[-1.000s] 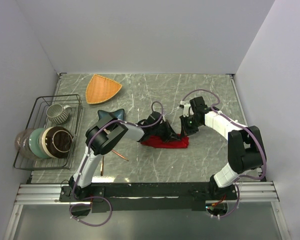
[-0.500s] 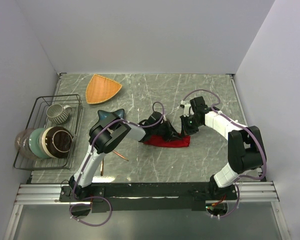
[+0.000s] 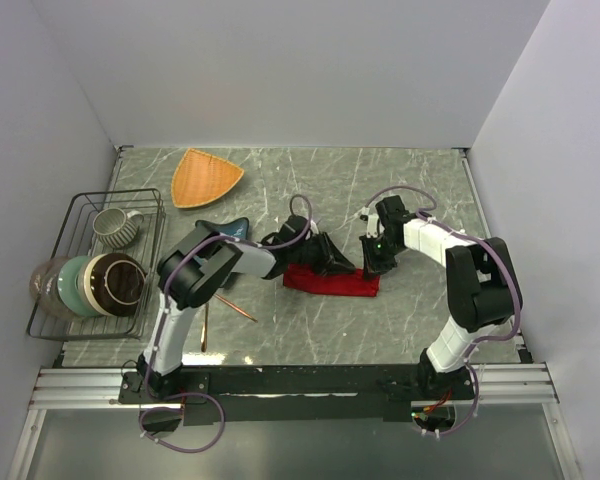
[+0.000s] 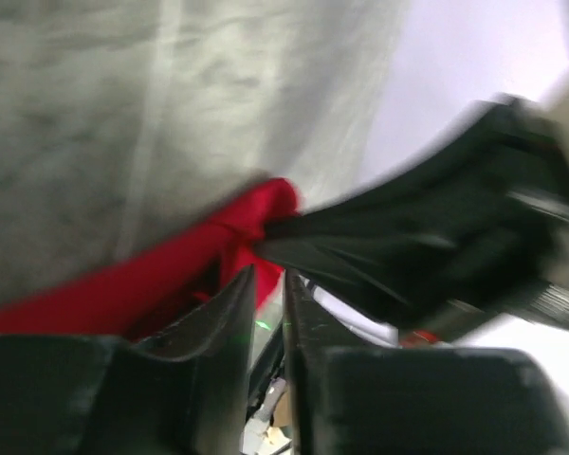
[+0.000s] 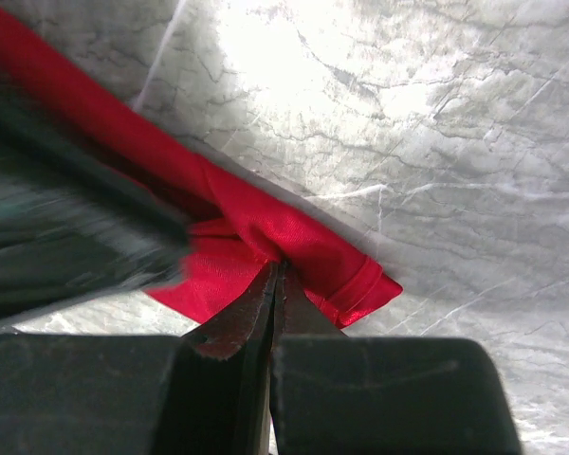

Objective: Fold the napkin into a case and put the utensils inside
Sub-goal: Insert the top corner of the smaller rectangle folded napkin into the folded napkin.

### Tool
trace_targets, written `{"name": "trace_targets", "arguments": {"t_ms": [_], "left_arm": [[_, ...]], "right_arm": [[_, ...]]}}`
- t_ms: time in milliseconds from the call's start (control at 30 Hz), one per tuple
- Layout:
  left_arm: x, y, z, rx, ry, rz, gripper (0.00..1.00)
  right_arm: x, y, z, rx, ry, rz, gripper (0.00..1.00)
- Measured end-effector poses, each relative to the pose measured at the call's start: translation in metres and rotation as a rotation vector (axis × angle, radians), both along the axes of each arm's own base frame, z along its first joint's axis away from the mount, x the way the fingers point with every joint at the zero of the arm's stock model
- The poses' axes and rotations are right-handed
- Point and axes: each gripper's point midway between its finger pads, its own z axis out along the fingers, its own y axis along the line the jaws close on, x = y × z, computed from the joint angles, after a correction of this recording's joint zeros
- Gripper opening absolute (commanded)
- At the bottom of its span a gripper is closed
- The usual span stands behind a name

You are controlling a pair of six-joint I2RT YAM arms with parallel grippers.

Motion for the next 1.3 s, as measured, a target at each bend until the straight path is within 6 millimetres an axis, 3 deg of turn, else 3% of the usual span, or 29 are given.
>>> {"name": "trace_targets", "arguments": {"t_ms": [233,433,567,667,900,1300], "left_arm": [[0.016,0.027,0.057,-0.005,-0.157,-0.022,0.39],[0.037,0.083,0.063,0.152,-0.382,-0.148,0.48],[0.027,0.106,0.063,0.226,-0.577,-0.353,0.58],[0.015,0.110,0.063,0.239,-0.703,-0.515,0.64],[-0.005,0.110,0.051,0.255,-0.866,-0.742,0.65],[-0.012,0.093,0.018,0.253,-0.936,-0.871,0.60]], "right_arm": [[0.001,0.000,0.001,-0.001,0.005,0.000,0.00],[0.001,0.000,0.001,-0.001,0.006,0.001,0.00],[0.000,0.000,0.001,-0.001,0.005,0.005,0.00],[0.000,0.002,0.001,-0.001,0.004,0.013,0.00],[-0.002,0.007,0.001,-0.007,0.002,0.031,0.00],[-0.003,0.007,0.001,-0.011,0.002,0.032,0.00]]}}
